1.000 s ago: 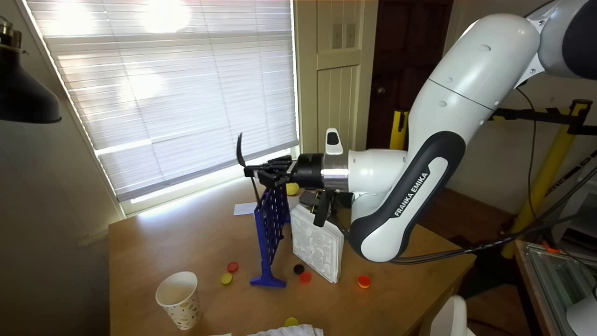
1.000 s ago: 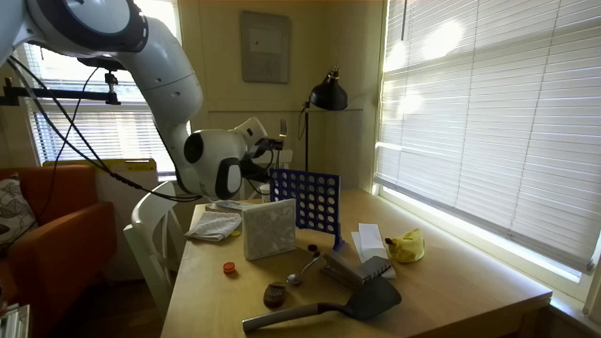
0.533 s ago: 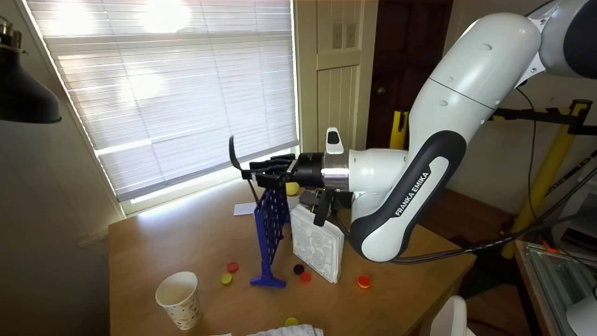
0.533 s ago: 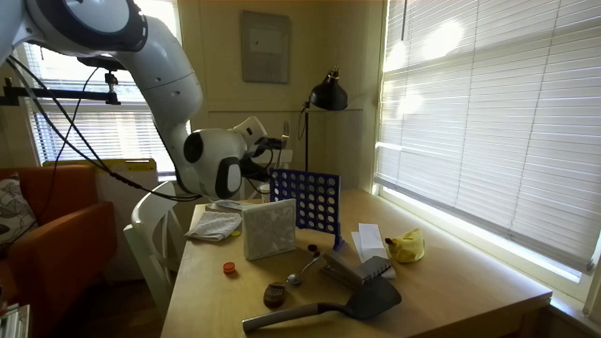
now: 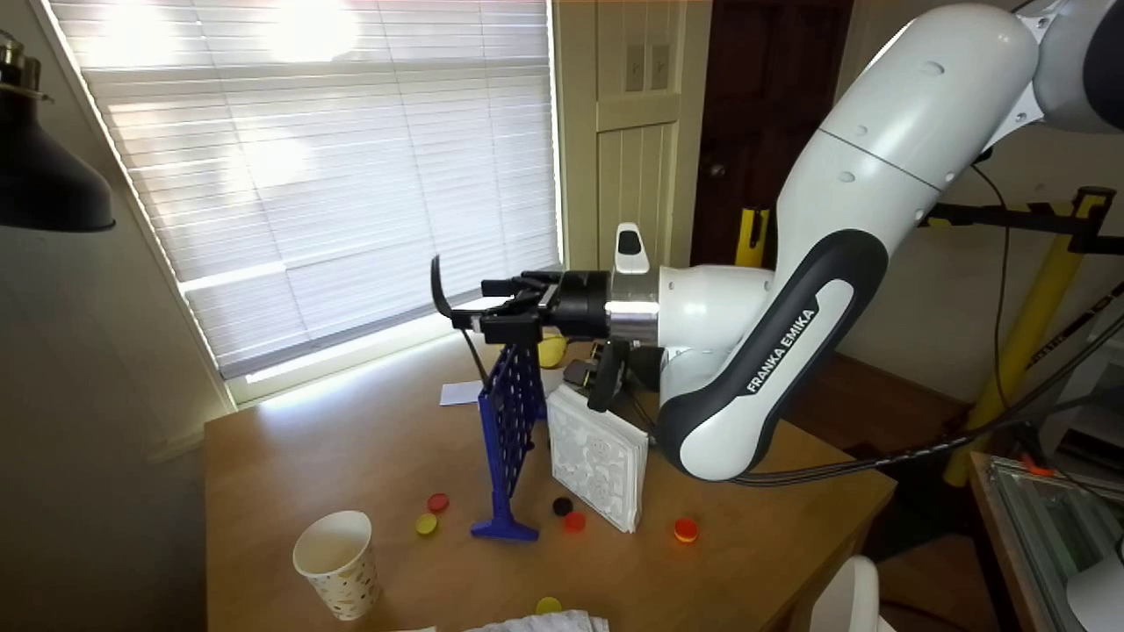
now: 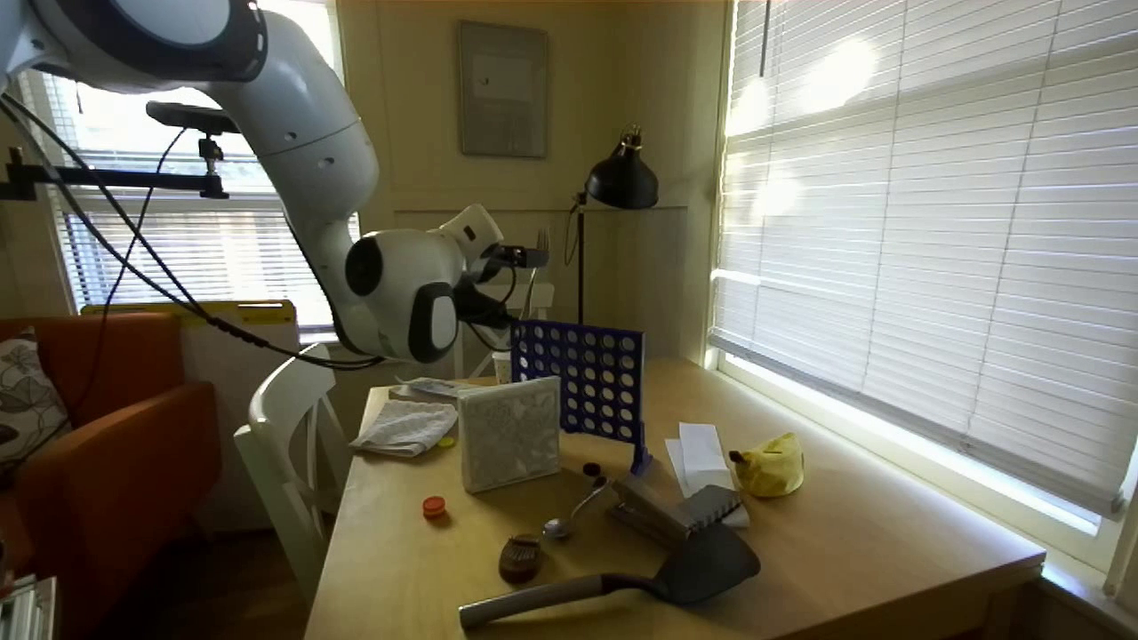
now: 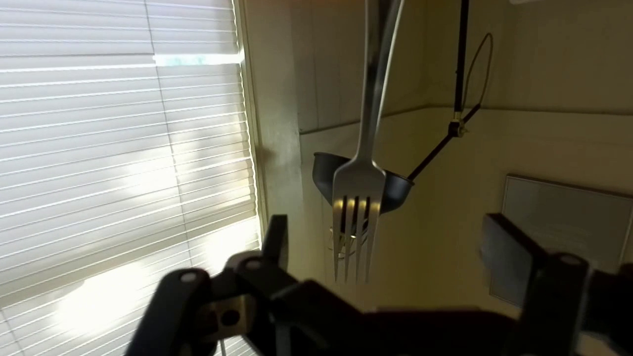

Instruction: Put the silver fork inside the blue object

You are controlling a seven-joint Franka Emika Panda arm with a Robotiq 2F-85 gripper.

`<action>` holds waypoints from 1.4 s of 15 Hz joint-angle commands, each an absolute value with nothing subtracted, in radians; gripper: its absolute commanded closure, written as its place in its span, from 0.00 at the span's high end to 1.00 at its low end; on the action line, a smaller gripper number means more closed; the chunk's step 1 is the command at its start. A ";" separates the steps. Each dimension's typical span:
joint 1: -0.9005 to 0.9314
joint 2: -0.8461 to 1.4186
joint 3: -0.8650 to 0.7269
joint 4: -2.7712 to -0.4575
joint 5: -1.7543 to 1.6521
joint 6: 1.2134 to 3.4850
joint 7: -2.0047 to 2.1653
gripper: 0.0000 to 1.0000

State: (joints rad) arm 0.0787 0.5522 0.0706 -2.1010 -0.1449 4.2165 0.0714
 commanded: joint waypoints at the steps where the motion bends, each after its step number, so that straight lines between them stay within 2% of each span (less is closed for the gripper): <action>1: 0.077 0.443 0.075 -2.155 -0.098 4.220 0.053 1.00; 6: 0.086 0.301 0.060 -2.232 -0.050 4.145 0.001 1.00; 11: 0.061 0.216 0.066 -2.201 -0.125 3.910 0.046 1.00; 17: 0.156 0.063 0.046 -2.092 0.078 3.465 -0.109 1.00; 20: 0.208 0.008 -0.049 -2.009 0.300 3.220 -0.308 1.00; 21: 0.190 0.003 -0.085 -1.974 0.247 3.139 -0.272 1.00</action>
